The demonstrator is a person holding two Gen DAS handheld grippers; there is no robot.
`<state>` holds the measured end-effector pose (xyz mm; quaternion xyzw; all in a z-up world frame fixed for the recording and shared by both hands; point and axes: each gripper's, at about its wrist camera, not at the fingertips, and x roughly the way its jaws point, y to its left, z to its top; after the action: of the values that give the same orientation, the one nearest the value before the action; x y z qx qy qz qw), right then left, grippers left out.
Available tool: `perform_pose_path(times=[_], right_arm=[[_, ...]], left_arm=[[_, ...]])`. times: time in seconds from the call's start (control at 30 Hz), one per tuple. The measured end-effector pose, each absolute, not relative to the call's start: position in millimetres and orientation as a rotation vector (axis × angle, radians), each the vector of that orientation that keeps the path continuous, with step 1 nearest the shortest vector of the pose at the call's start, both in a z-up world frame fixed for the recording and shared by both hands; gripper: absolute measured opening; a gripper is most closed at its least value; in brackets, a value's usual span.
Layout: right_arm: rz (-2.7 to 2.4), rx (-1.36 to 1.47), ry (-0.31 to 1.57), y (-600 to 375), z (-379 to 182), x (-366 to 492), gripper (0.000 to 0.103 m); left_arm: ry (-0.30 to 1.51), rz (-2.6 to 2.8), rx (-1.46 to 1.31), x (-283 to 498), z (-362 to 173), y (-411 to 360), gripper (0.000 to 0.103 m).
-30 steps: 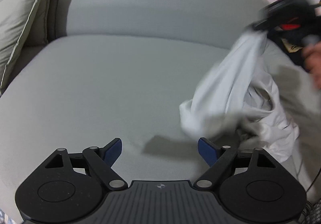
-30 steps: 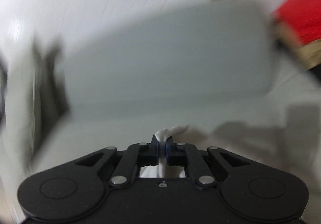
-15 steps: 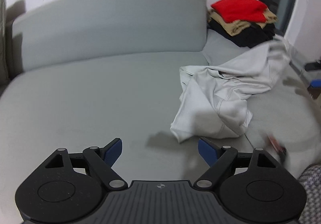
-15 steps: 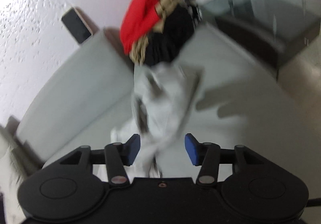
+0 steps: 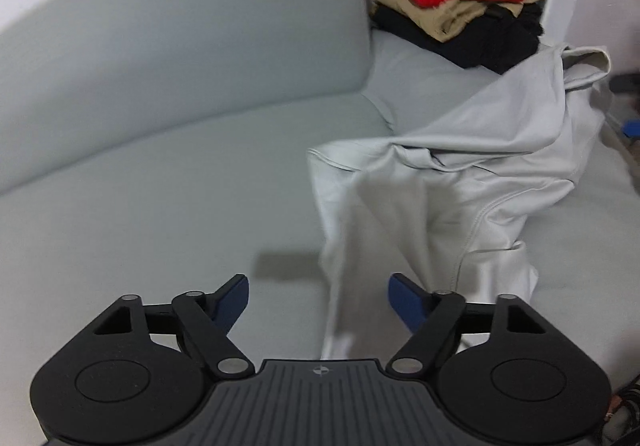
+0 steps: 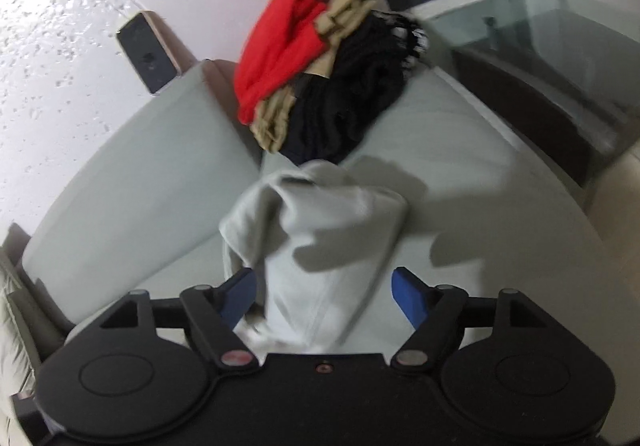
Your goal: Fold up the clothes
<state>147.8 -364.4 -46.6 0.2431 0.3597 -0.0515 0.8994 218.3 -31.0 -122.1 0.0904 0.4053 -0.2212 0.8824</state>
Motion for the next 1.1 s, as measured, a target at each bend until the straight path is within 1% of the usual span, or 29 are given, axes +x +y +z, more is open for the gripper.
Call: perform_pose_path(times=[0.03, 0.07, 0.1, 0.13, 0.17, 0.2, 0.3, 0.33, 0.4, 0.47, 0.53, 0.57, 0.63, 0.7, 0.77, 0.8, 0.87, 0.9, 0.93, 0.97, 1.0, 1.07, 1.1], right_arm=[[-0.11, 0.484, 0.743, -364, -47, 156, 0.078], [-0.113, 0.464, 0.742, -364, -48, 165, 0.078], [-0.116, 0.444, 0.741, -363, -49, 174, 0.078], [-0.119, 0.424, 0.74, -363, -49, 182, 0.067], [-0.122, 0.405, 0.738, -362, -50, 191, 0.048], [-0.125, 0.385, 0.737, -362, -50, 199, 0.005], [-0.135, 0.44, 0.719, -368, -33, 229, 0.005], [-0.131, 0.479, 0.696, -371, -20, 234, 0.005], [-0.106, 0.578, 0.609, -380, 19, 233, 0.005], [-0.065, 0.659, 0.502, -389, 60, 214, 0.005], [0.01, 0.761, 0.427, -395, 88, 180, 0.005], [0.046, 0.797, 0.405, -394, 96, 162, 0.005], [0.096, 0.813, 0.404, -382, 96, 127, 0.005], [0.126, 0.825, 0.451, -365, 77, 92, 0.005], [0.138, 0.84, 0.532, -347, 46, 61, 0.005], [0.135, 0.84, 0.589, -337, 26, 45, 0.006], [0.137, 0.849, 0.756, -321, -22, 19, 0.01], [0.141, 0.861, 0.858, -315, -47, 5, 0.014], [0.132, 0.858, 0.94, -312, -65, -9, 0.018], [0.114, 0.844, 1.011, -310, -80, -25, 0.021], [0.097, 0.838, 1.051, -311, -89, -39, 0.026], [0.066, 0.847, 1.063, -319, -94, -64, 0.036], [0.05, 0.85, 1.056, -322, -93, -73, 0.043]], left_arm=[[0.854, -0.478, 0.19, 224, -126, -34, 0.068], [0.865, -0.496, 0.192, 229, -130, -36, 0.058], [0.875, -0.513, 0.195, 235, -134, -39, 0.031], [0.885, -0.531, 0.197, 240, -138, -42, 0.01], [0.871, -0.521, 0.219, 244, -135, -44, 0.006], [0.829, -0.482, 0.262, 246, -125, -46, 0.006], [0.699, -0.363, 0.39, 252, -94, -52, 0.005], [0.641, -0.323, 0.414, 254, -75, -48, 0.005], [0.486, -0.246, 0.432, 250, -16, -27, 0.005], [0.32, -0.184, 0.471, 229, 43, -6, 0.005], [0.182, -0.149, 0.49, 192, 91, 16, 0.005], [0.134, -0.138, 0.493, 170, 106, 25, 0.005], [0.096, -0.124, 0.497, 126, 117, 39, 0.005], [0.115, -0.114, 0.496, 86, 110, 51, 0.005], [0.205, -0.092, 0.481, 53, 82, 64, 0.005], [0.293, -0.081, 0.462, 40, 62, 71, 0.007], [0.513, -0.053, 0.428, 18, 13, 87, 0.01], [0.62, -0.036, 0.427, 4, -13, 95, 0.012], [0.702, -0.019, 0.42, -14, -35, 104, 0.012], [0.755, -0.01, 0.393, -34, -50, 112, 0.012], [0.787, -0.009, 0.346, -53, -57, 121, 0.015], [0.806, -0.004, 0.244, -85, -57, 136, 0.018], [0.801, -0.003, 0.208, -92, -53, 140, 0.021]])
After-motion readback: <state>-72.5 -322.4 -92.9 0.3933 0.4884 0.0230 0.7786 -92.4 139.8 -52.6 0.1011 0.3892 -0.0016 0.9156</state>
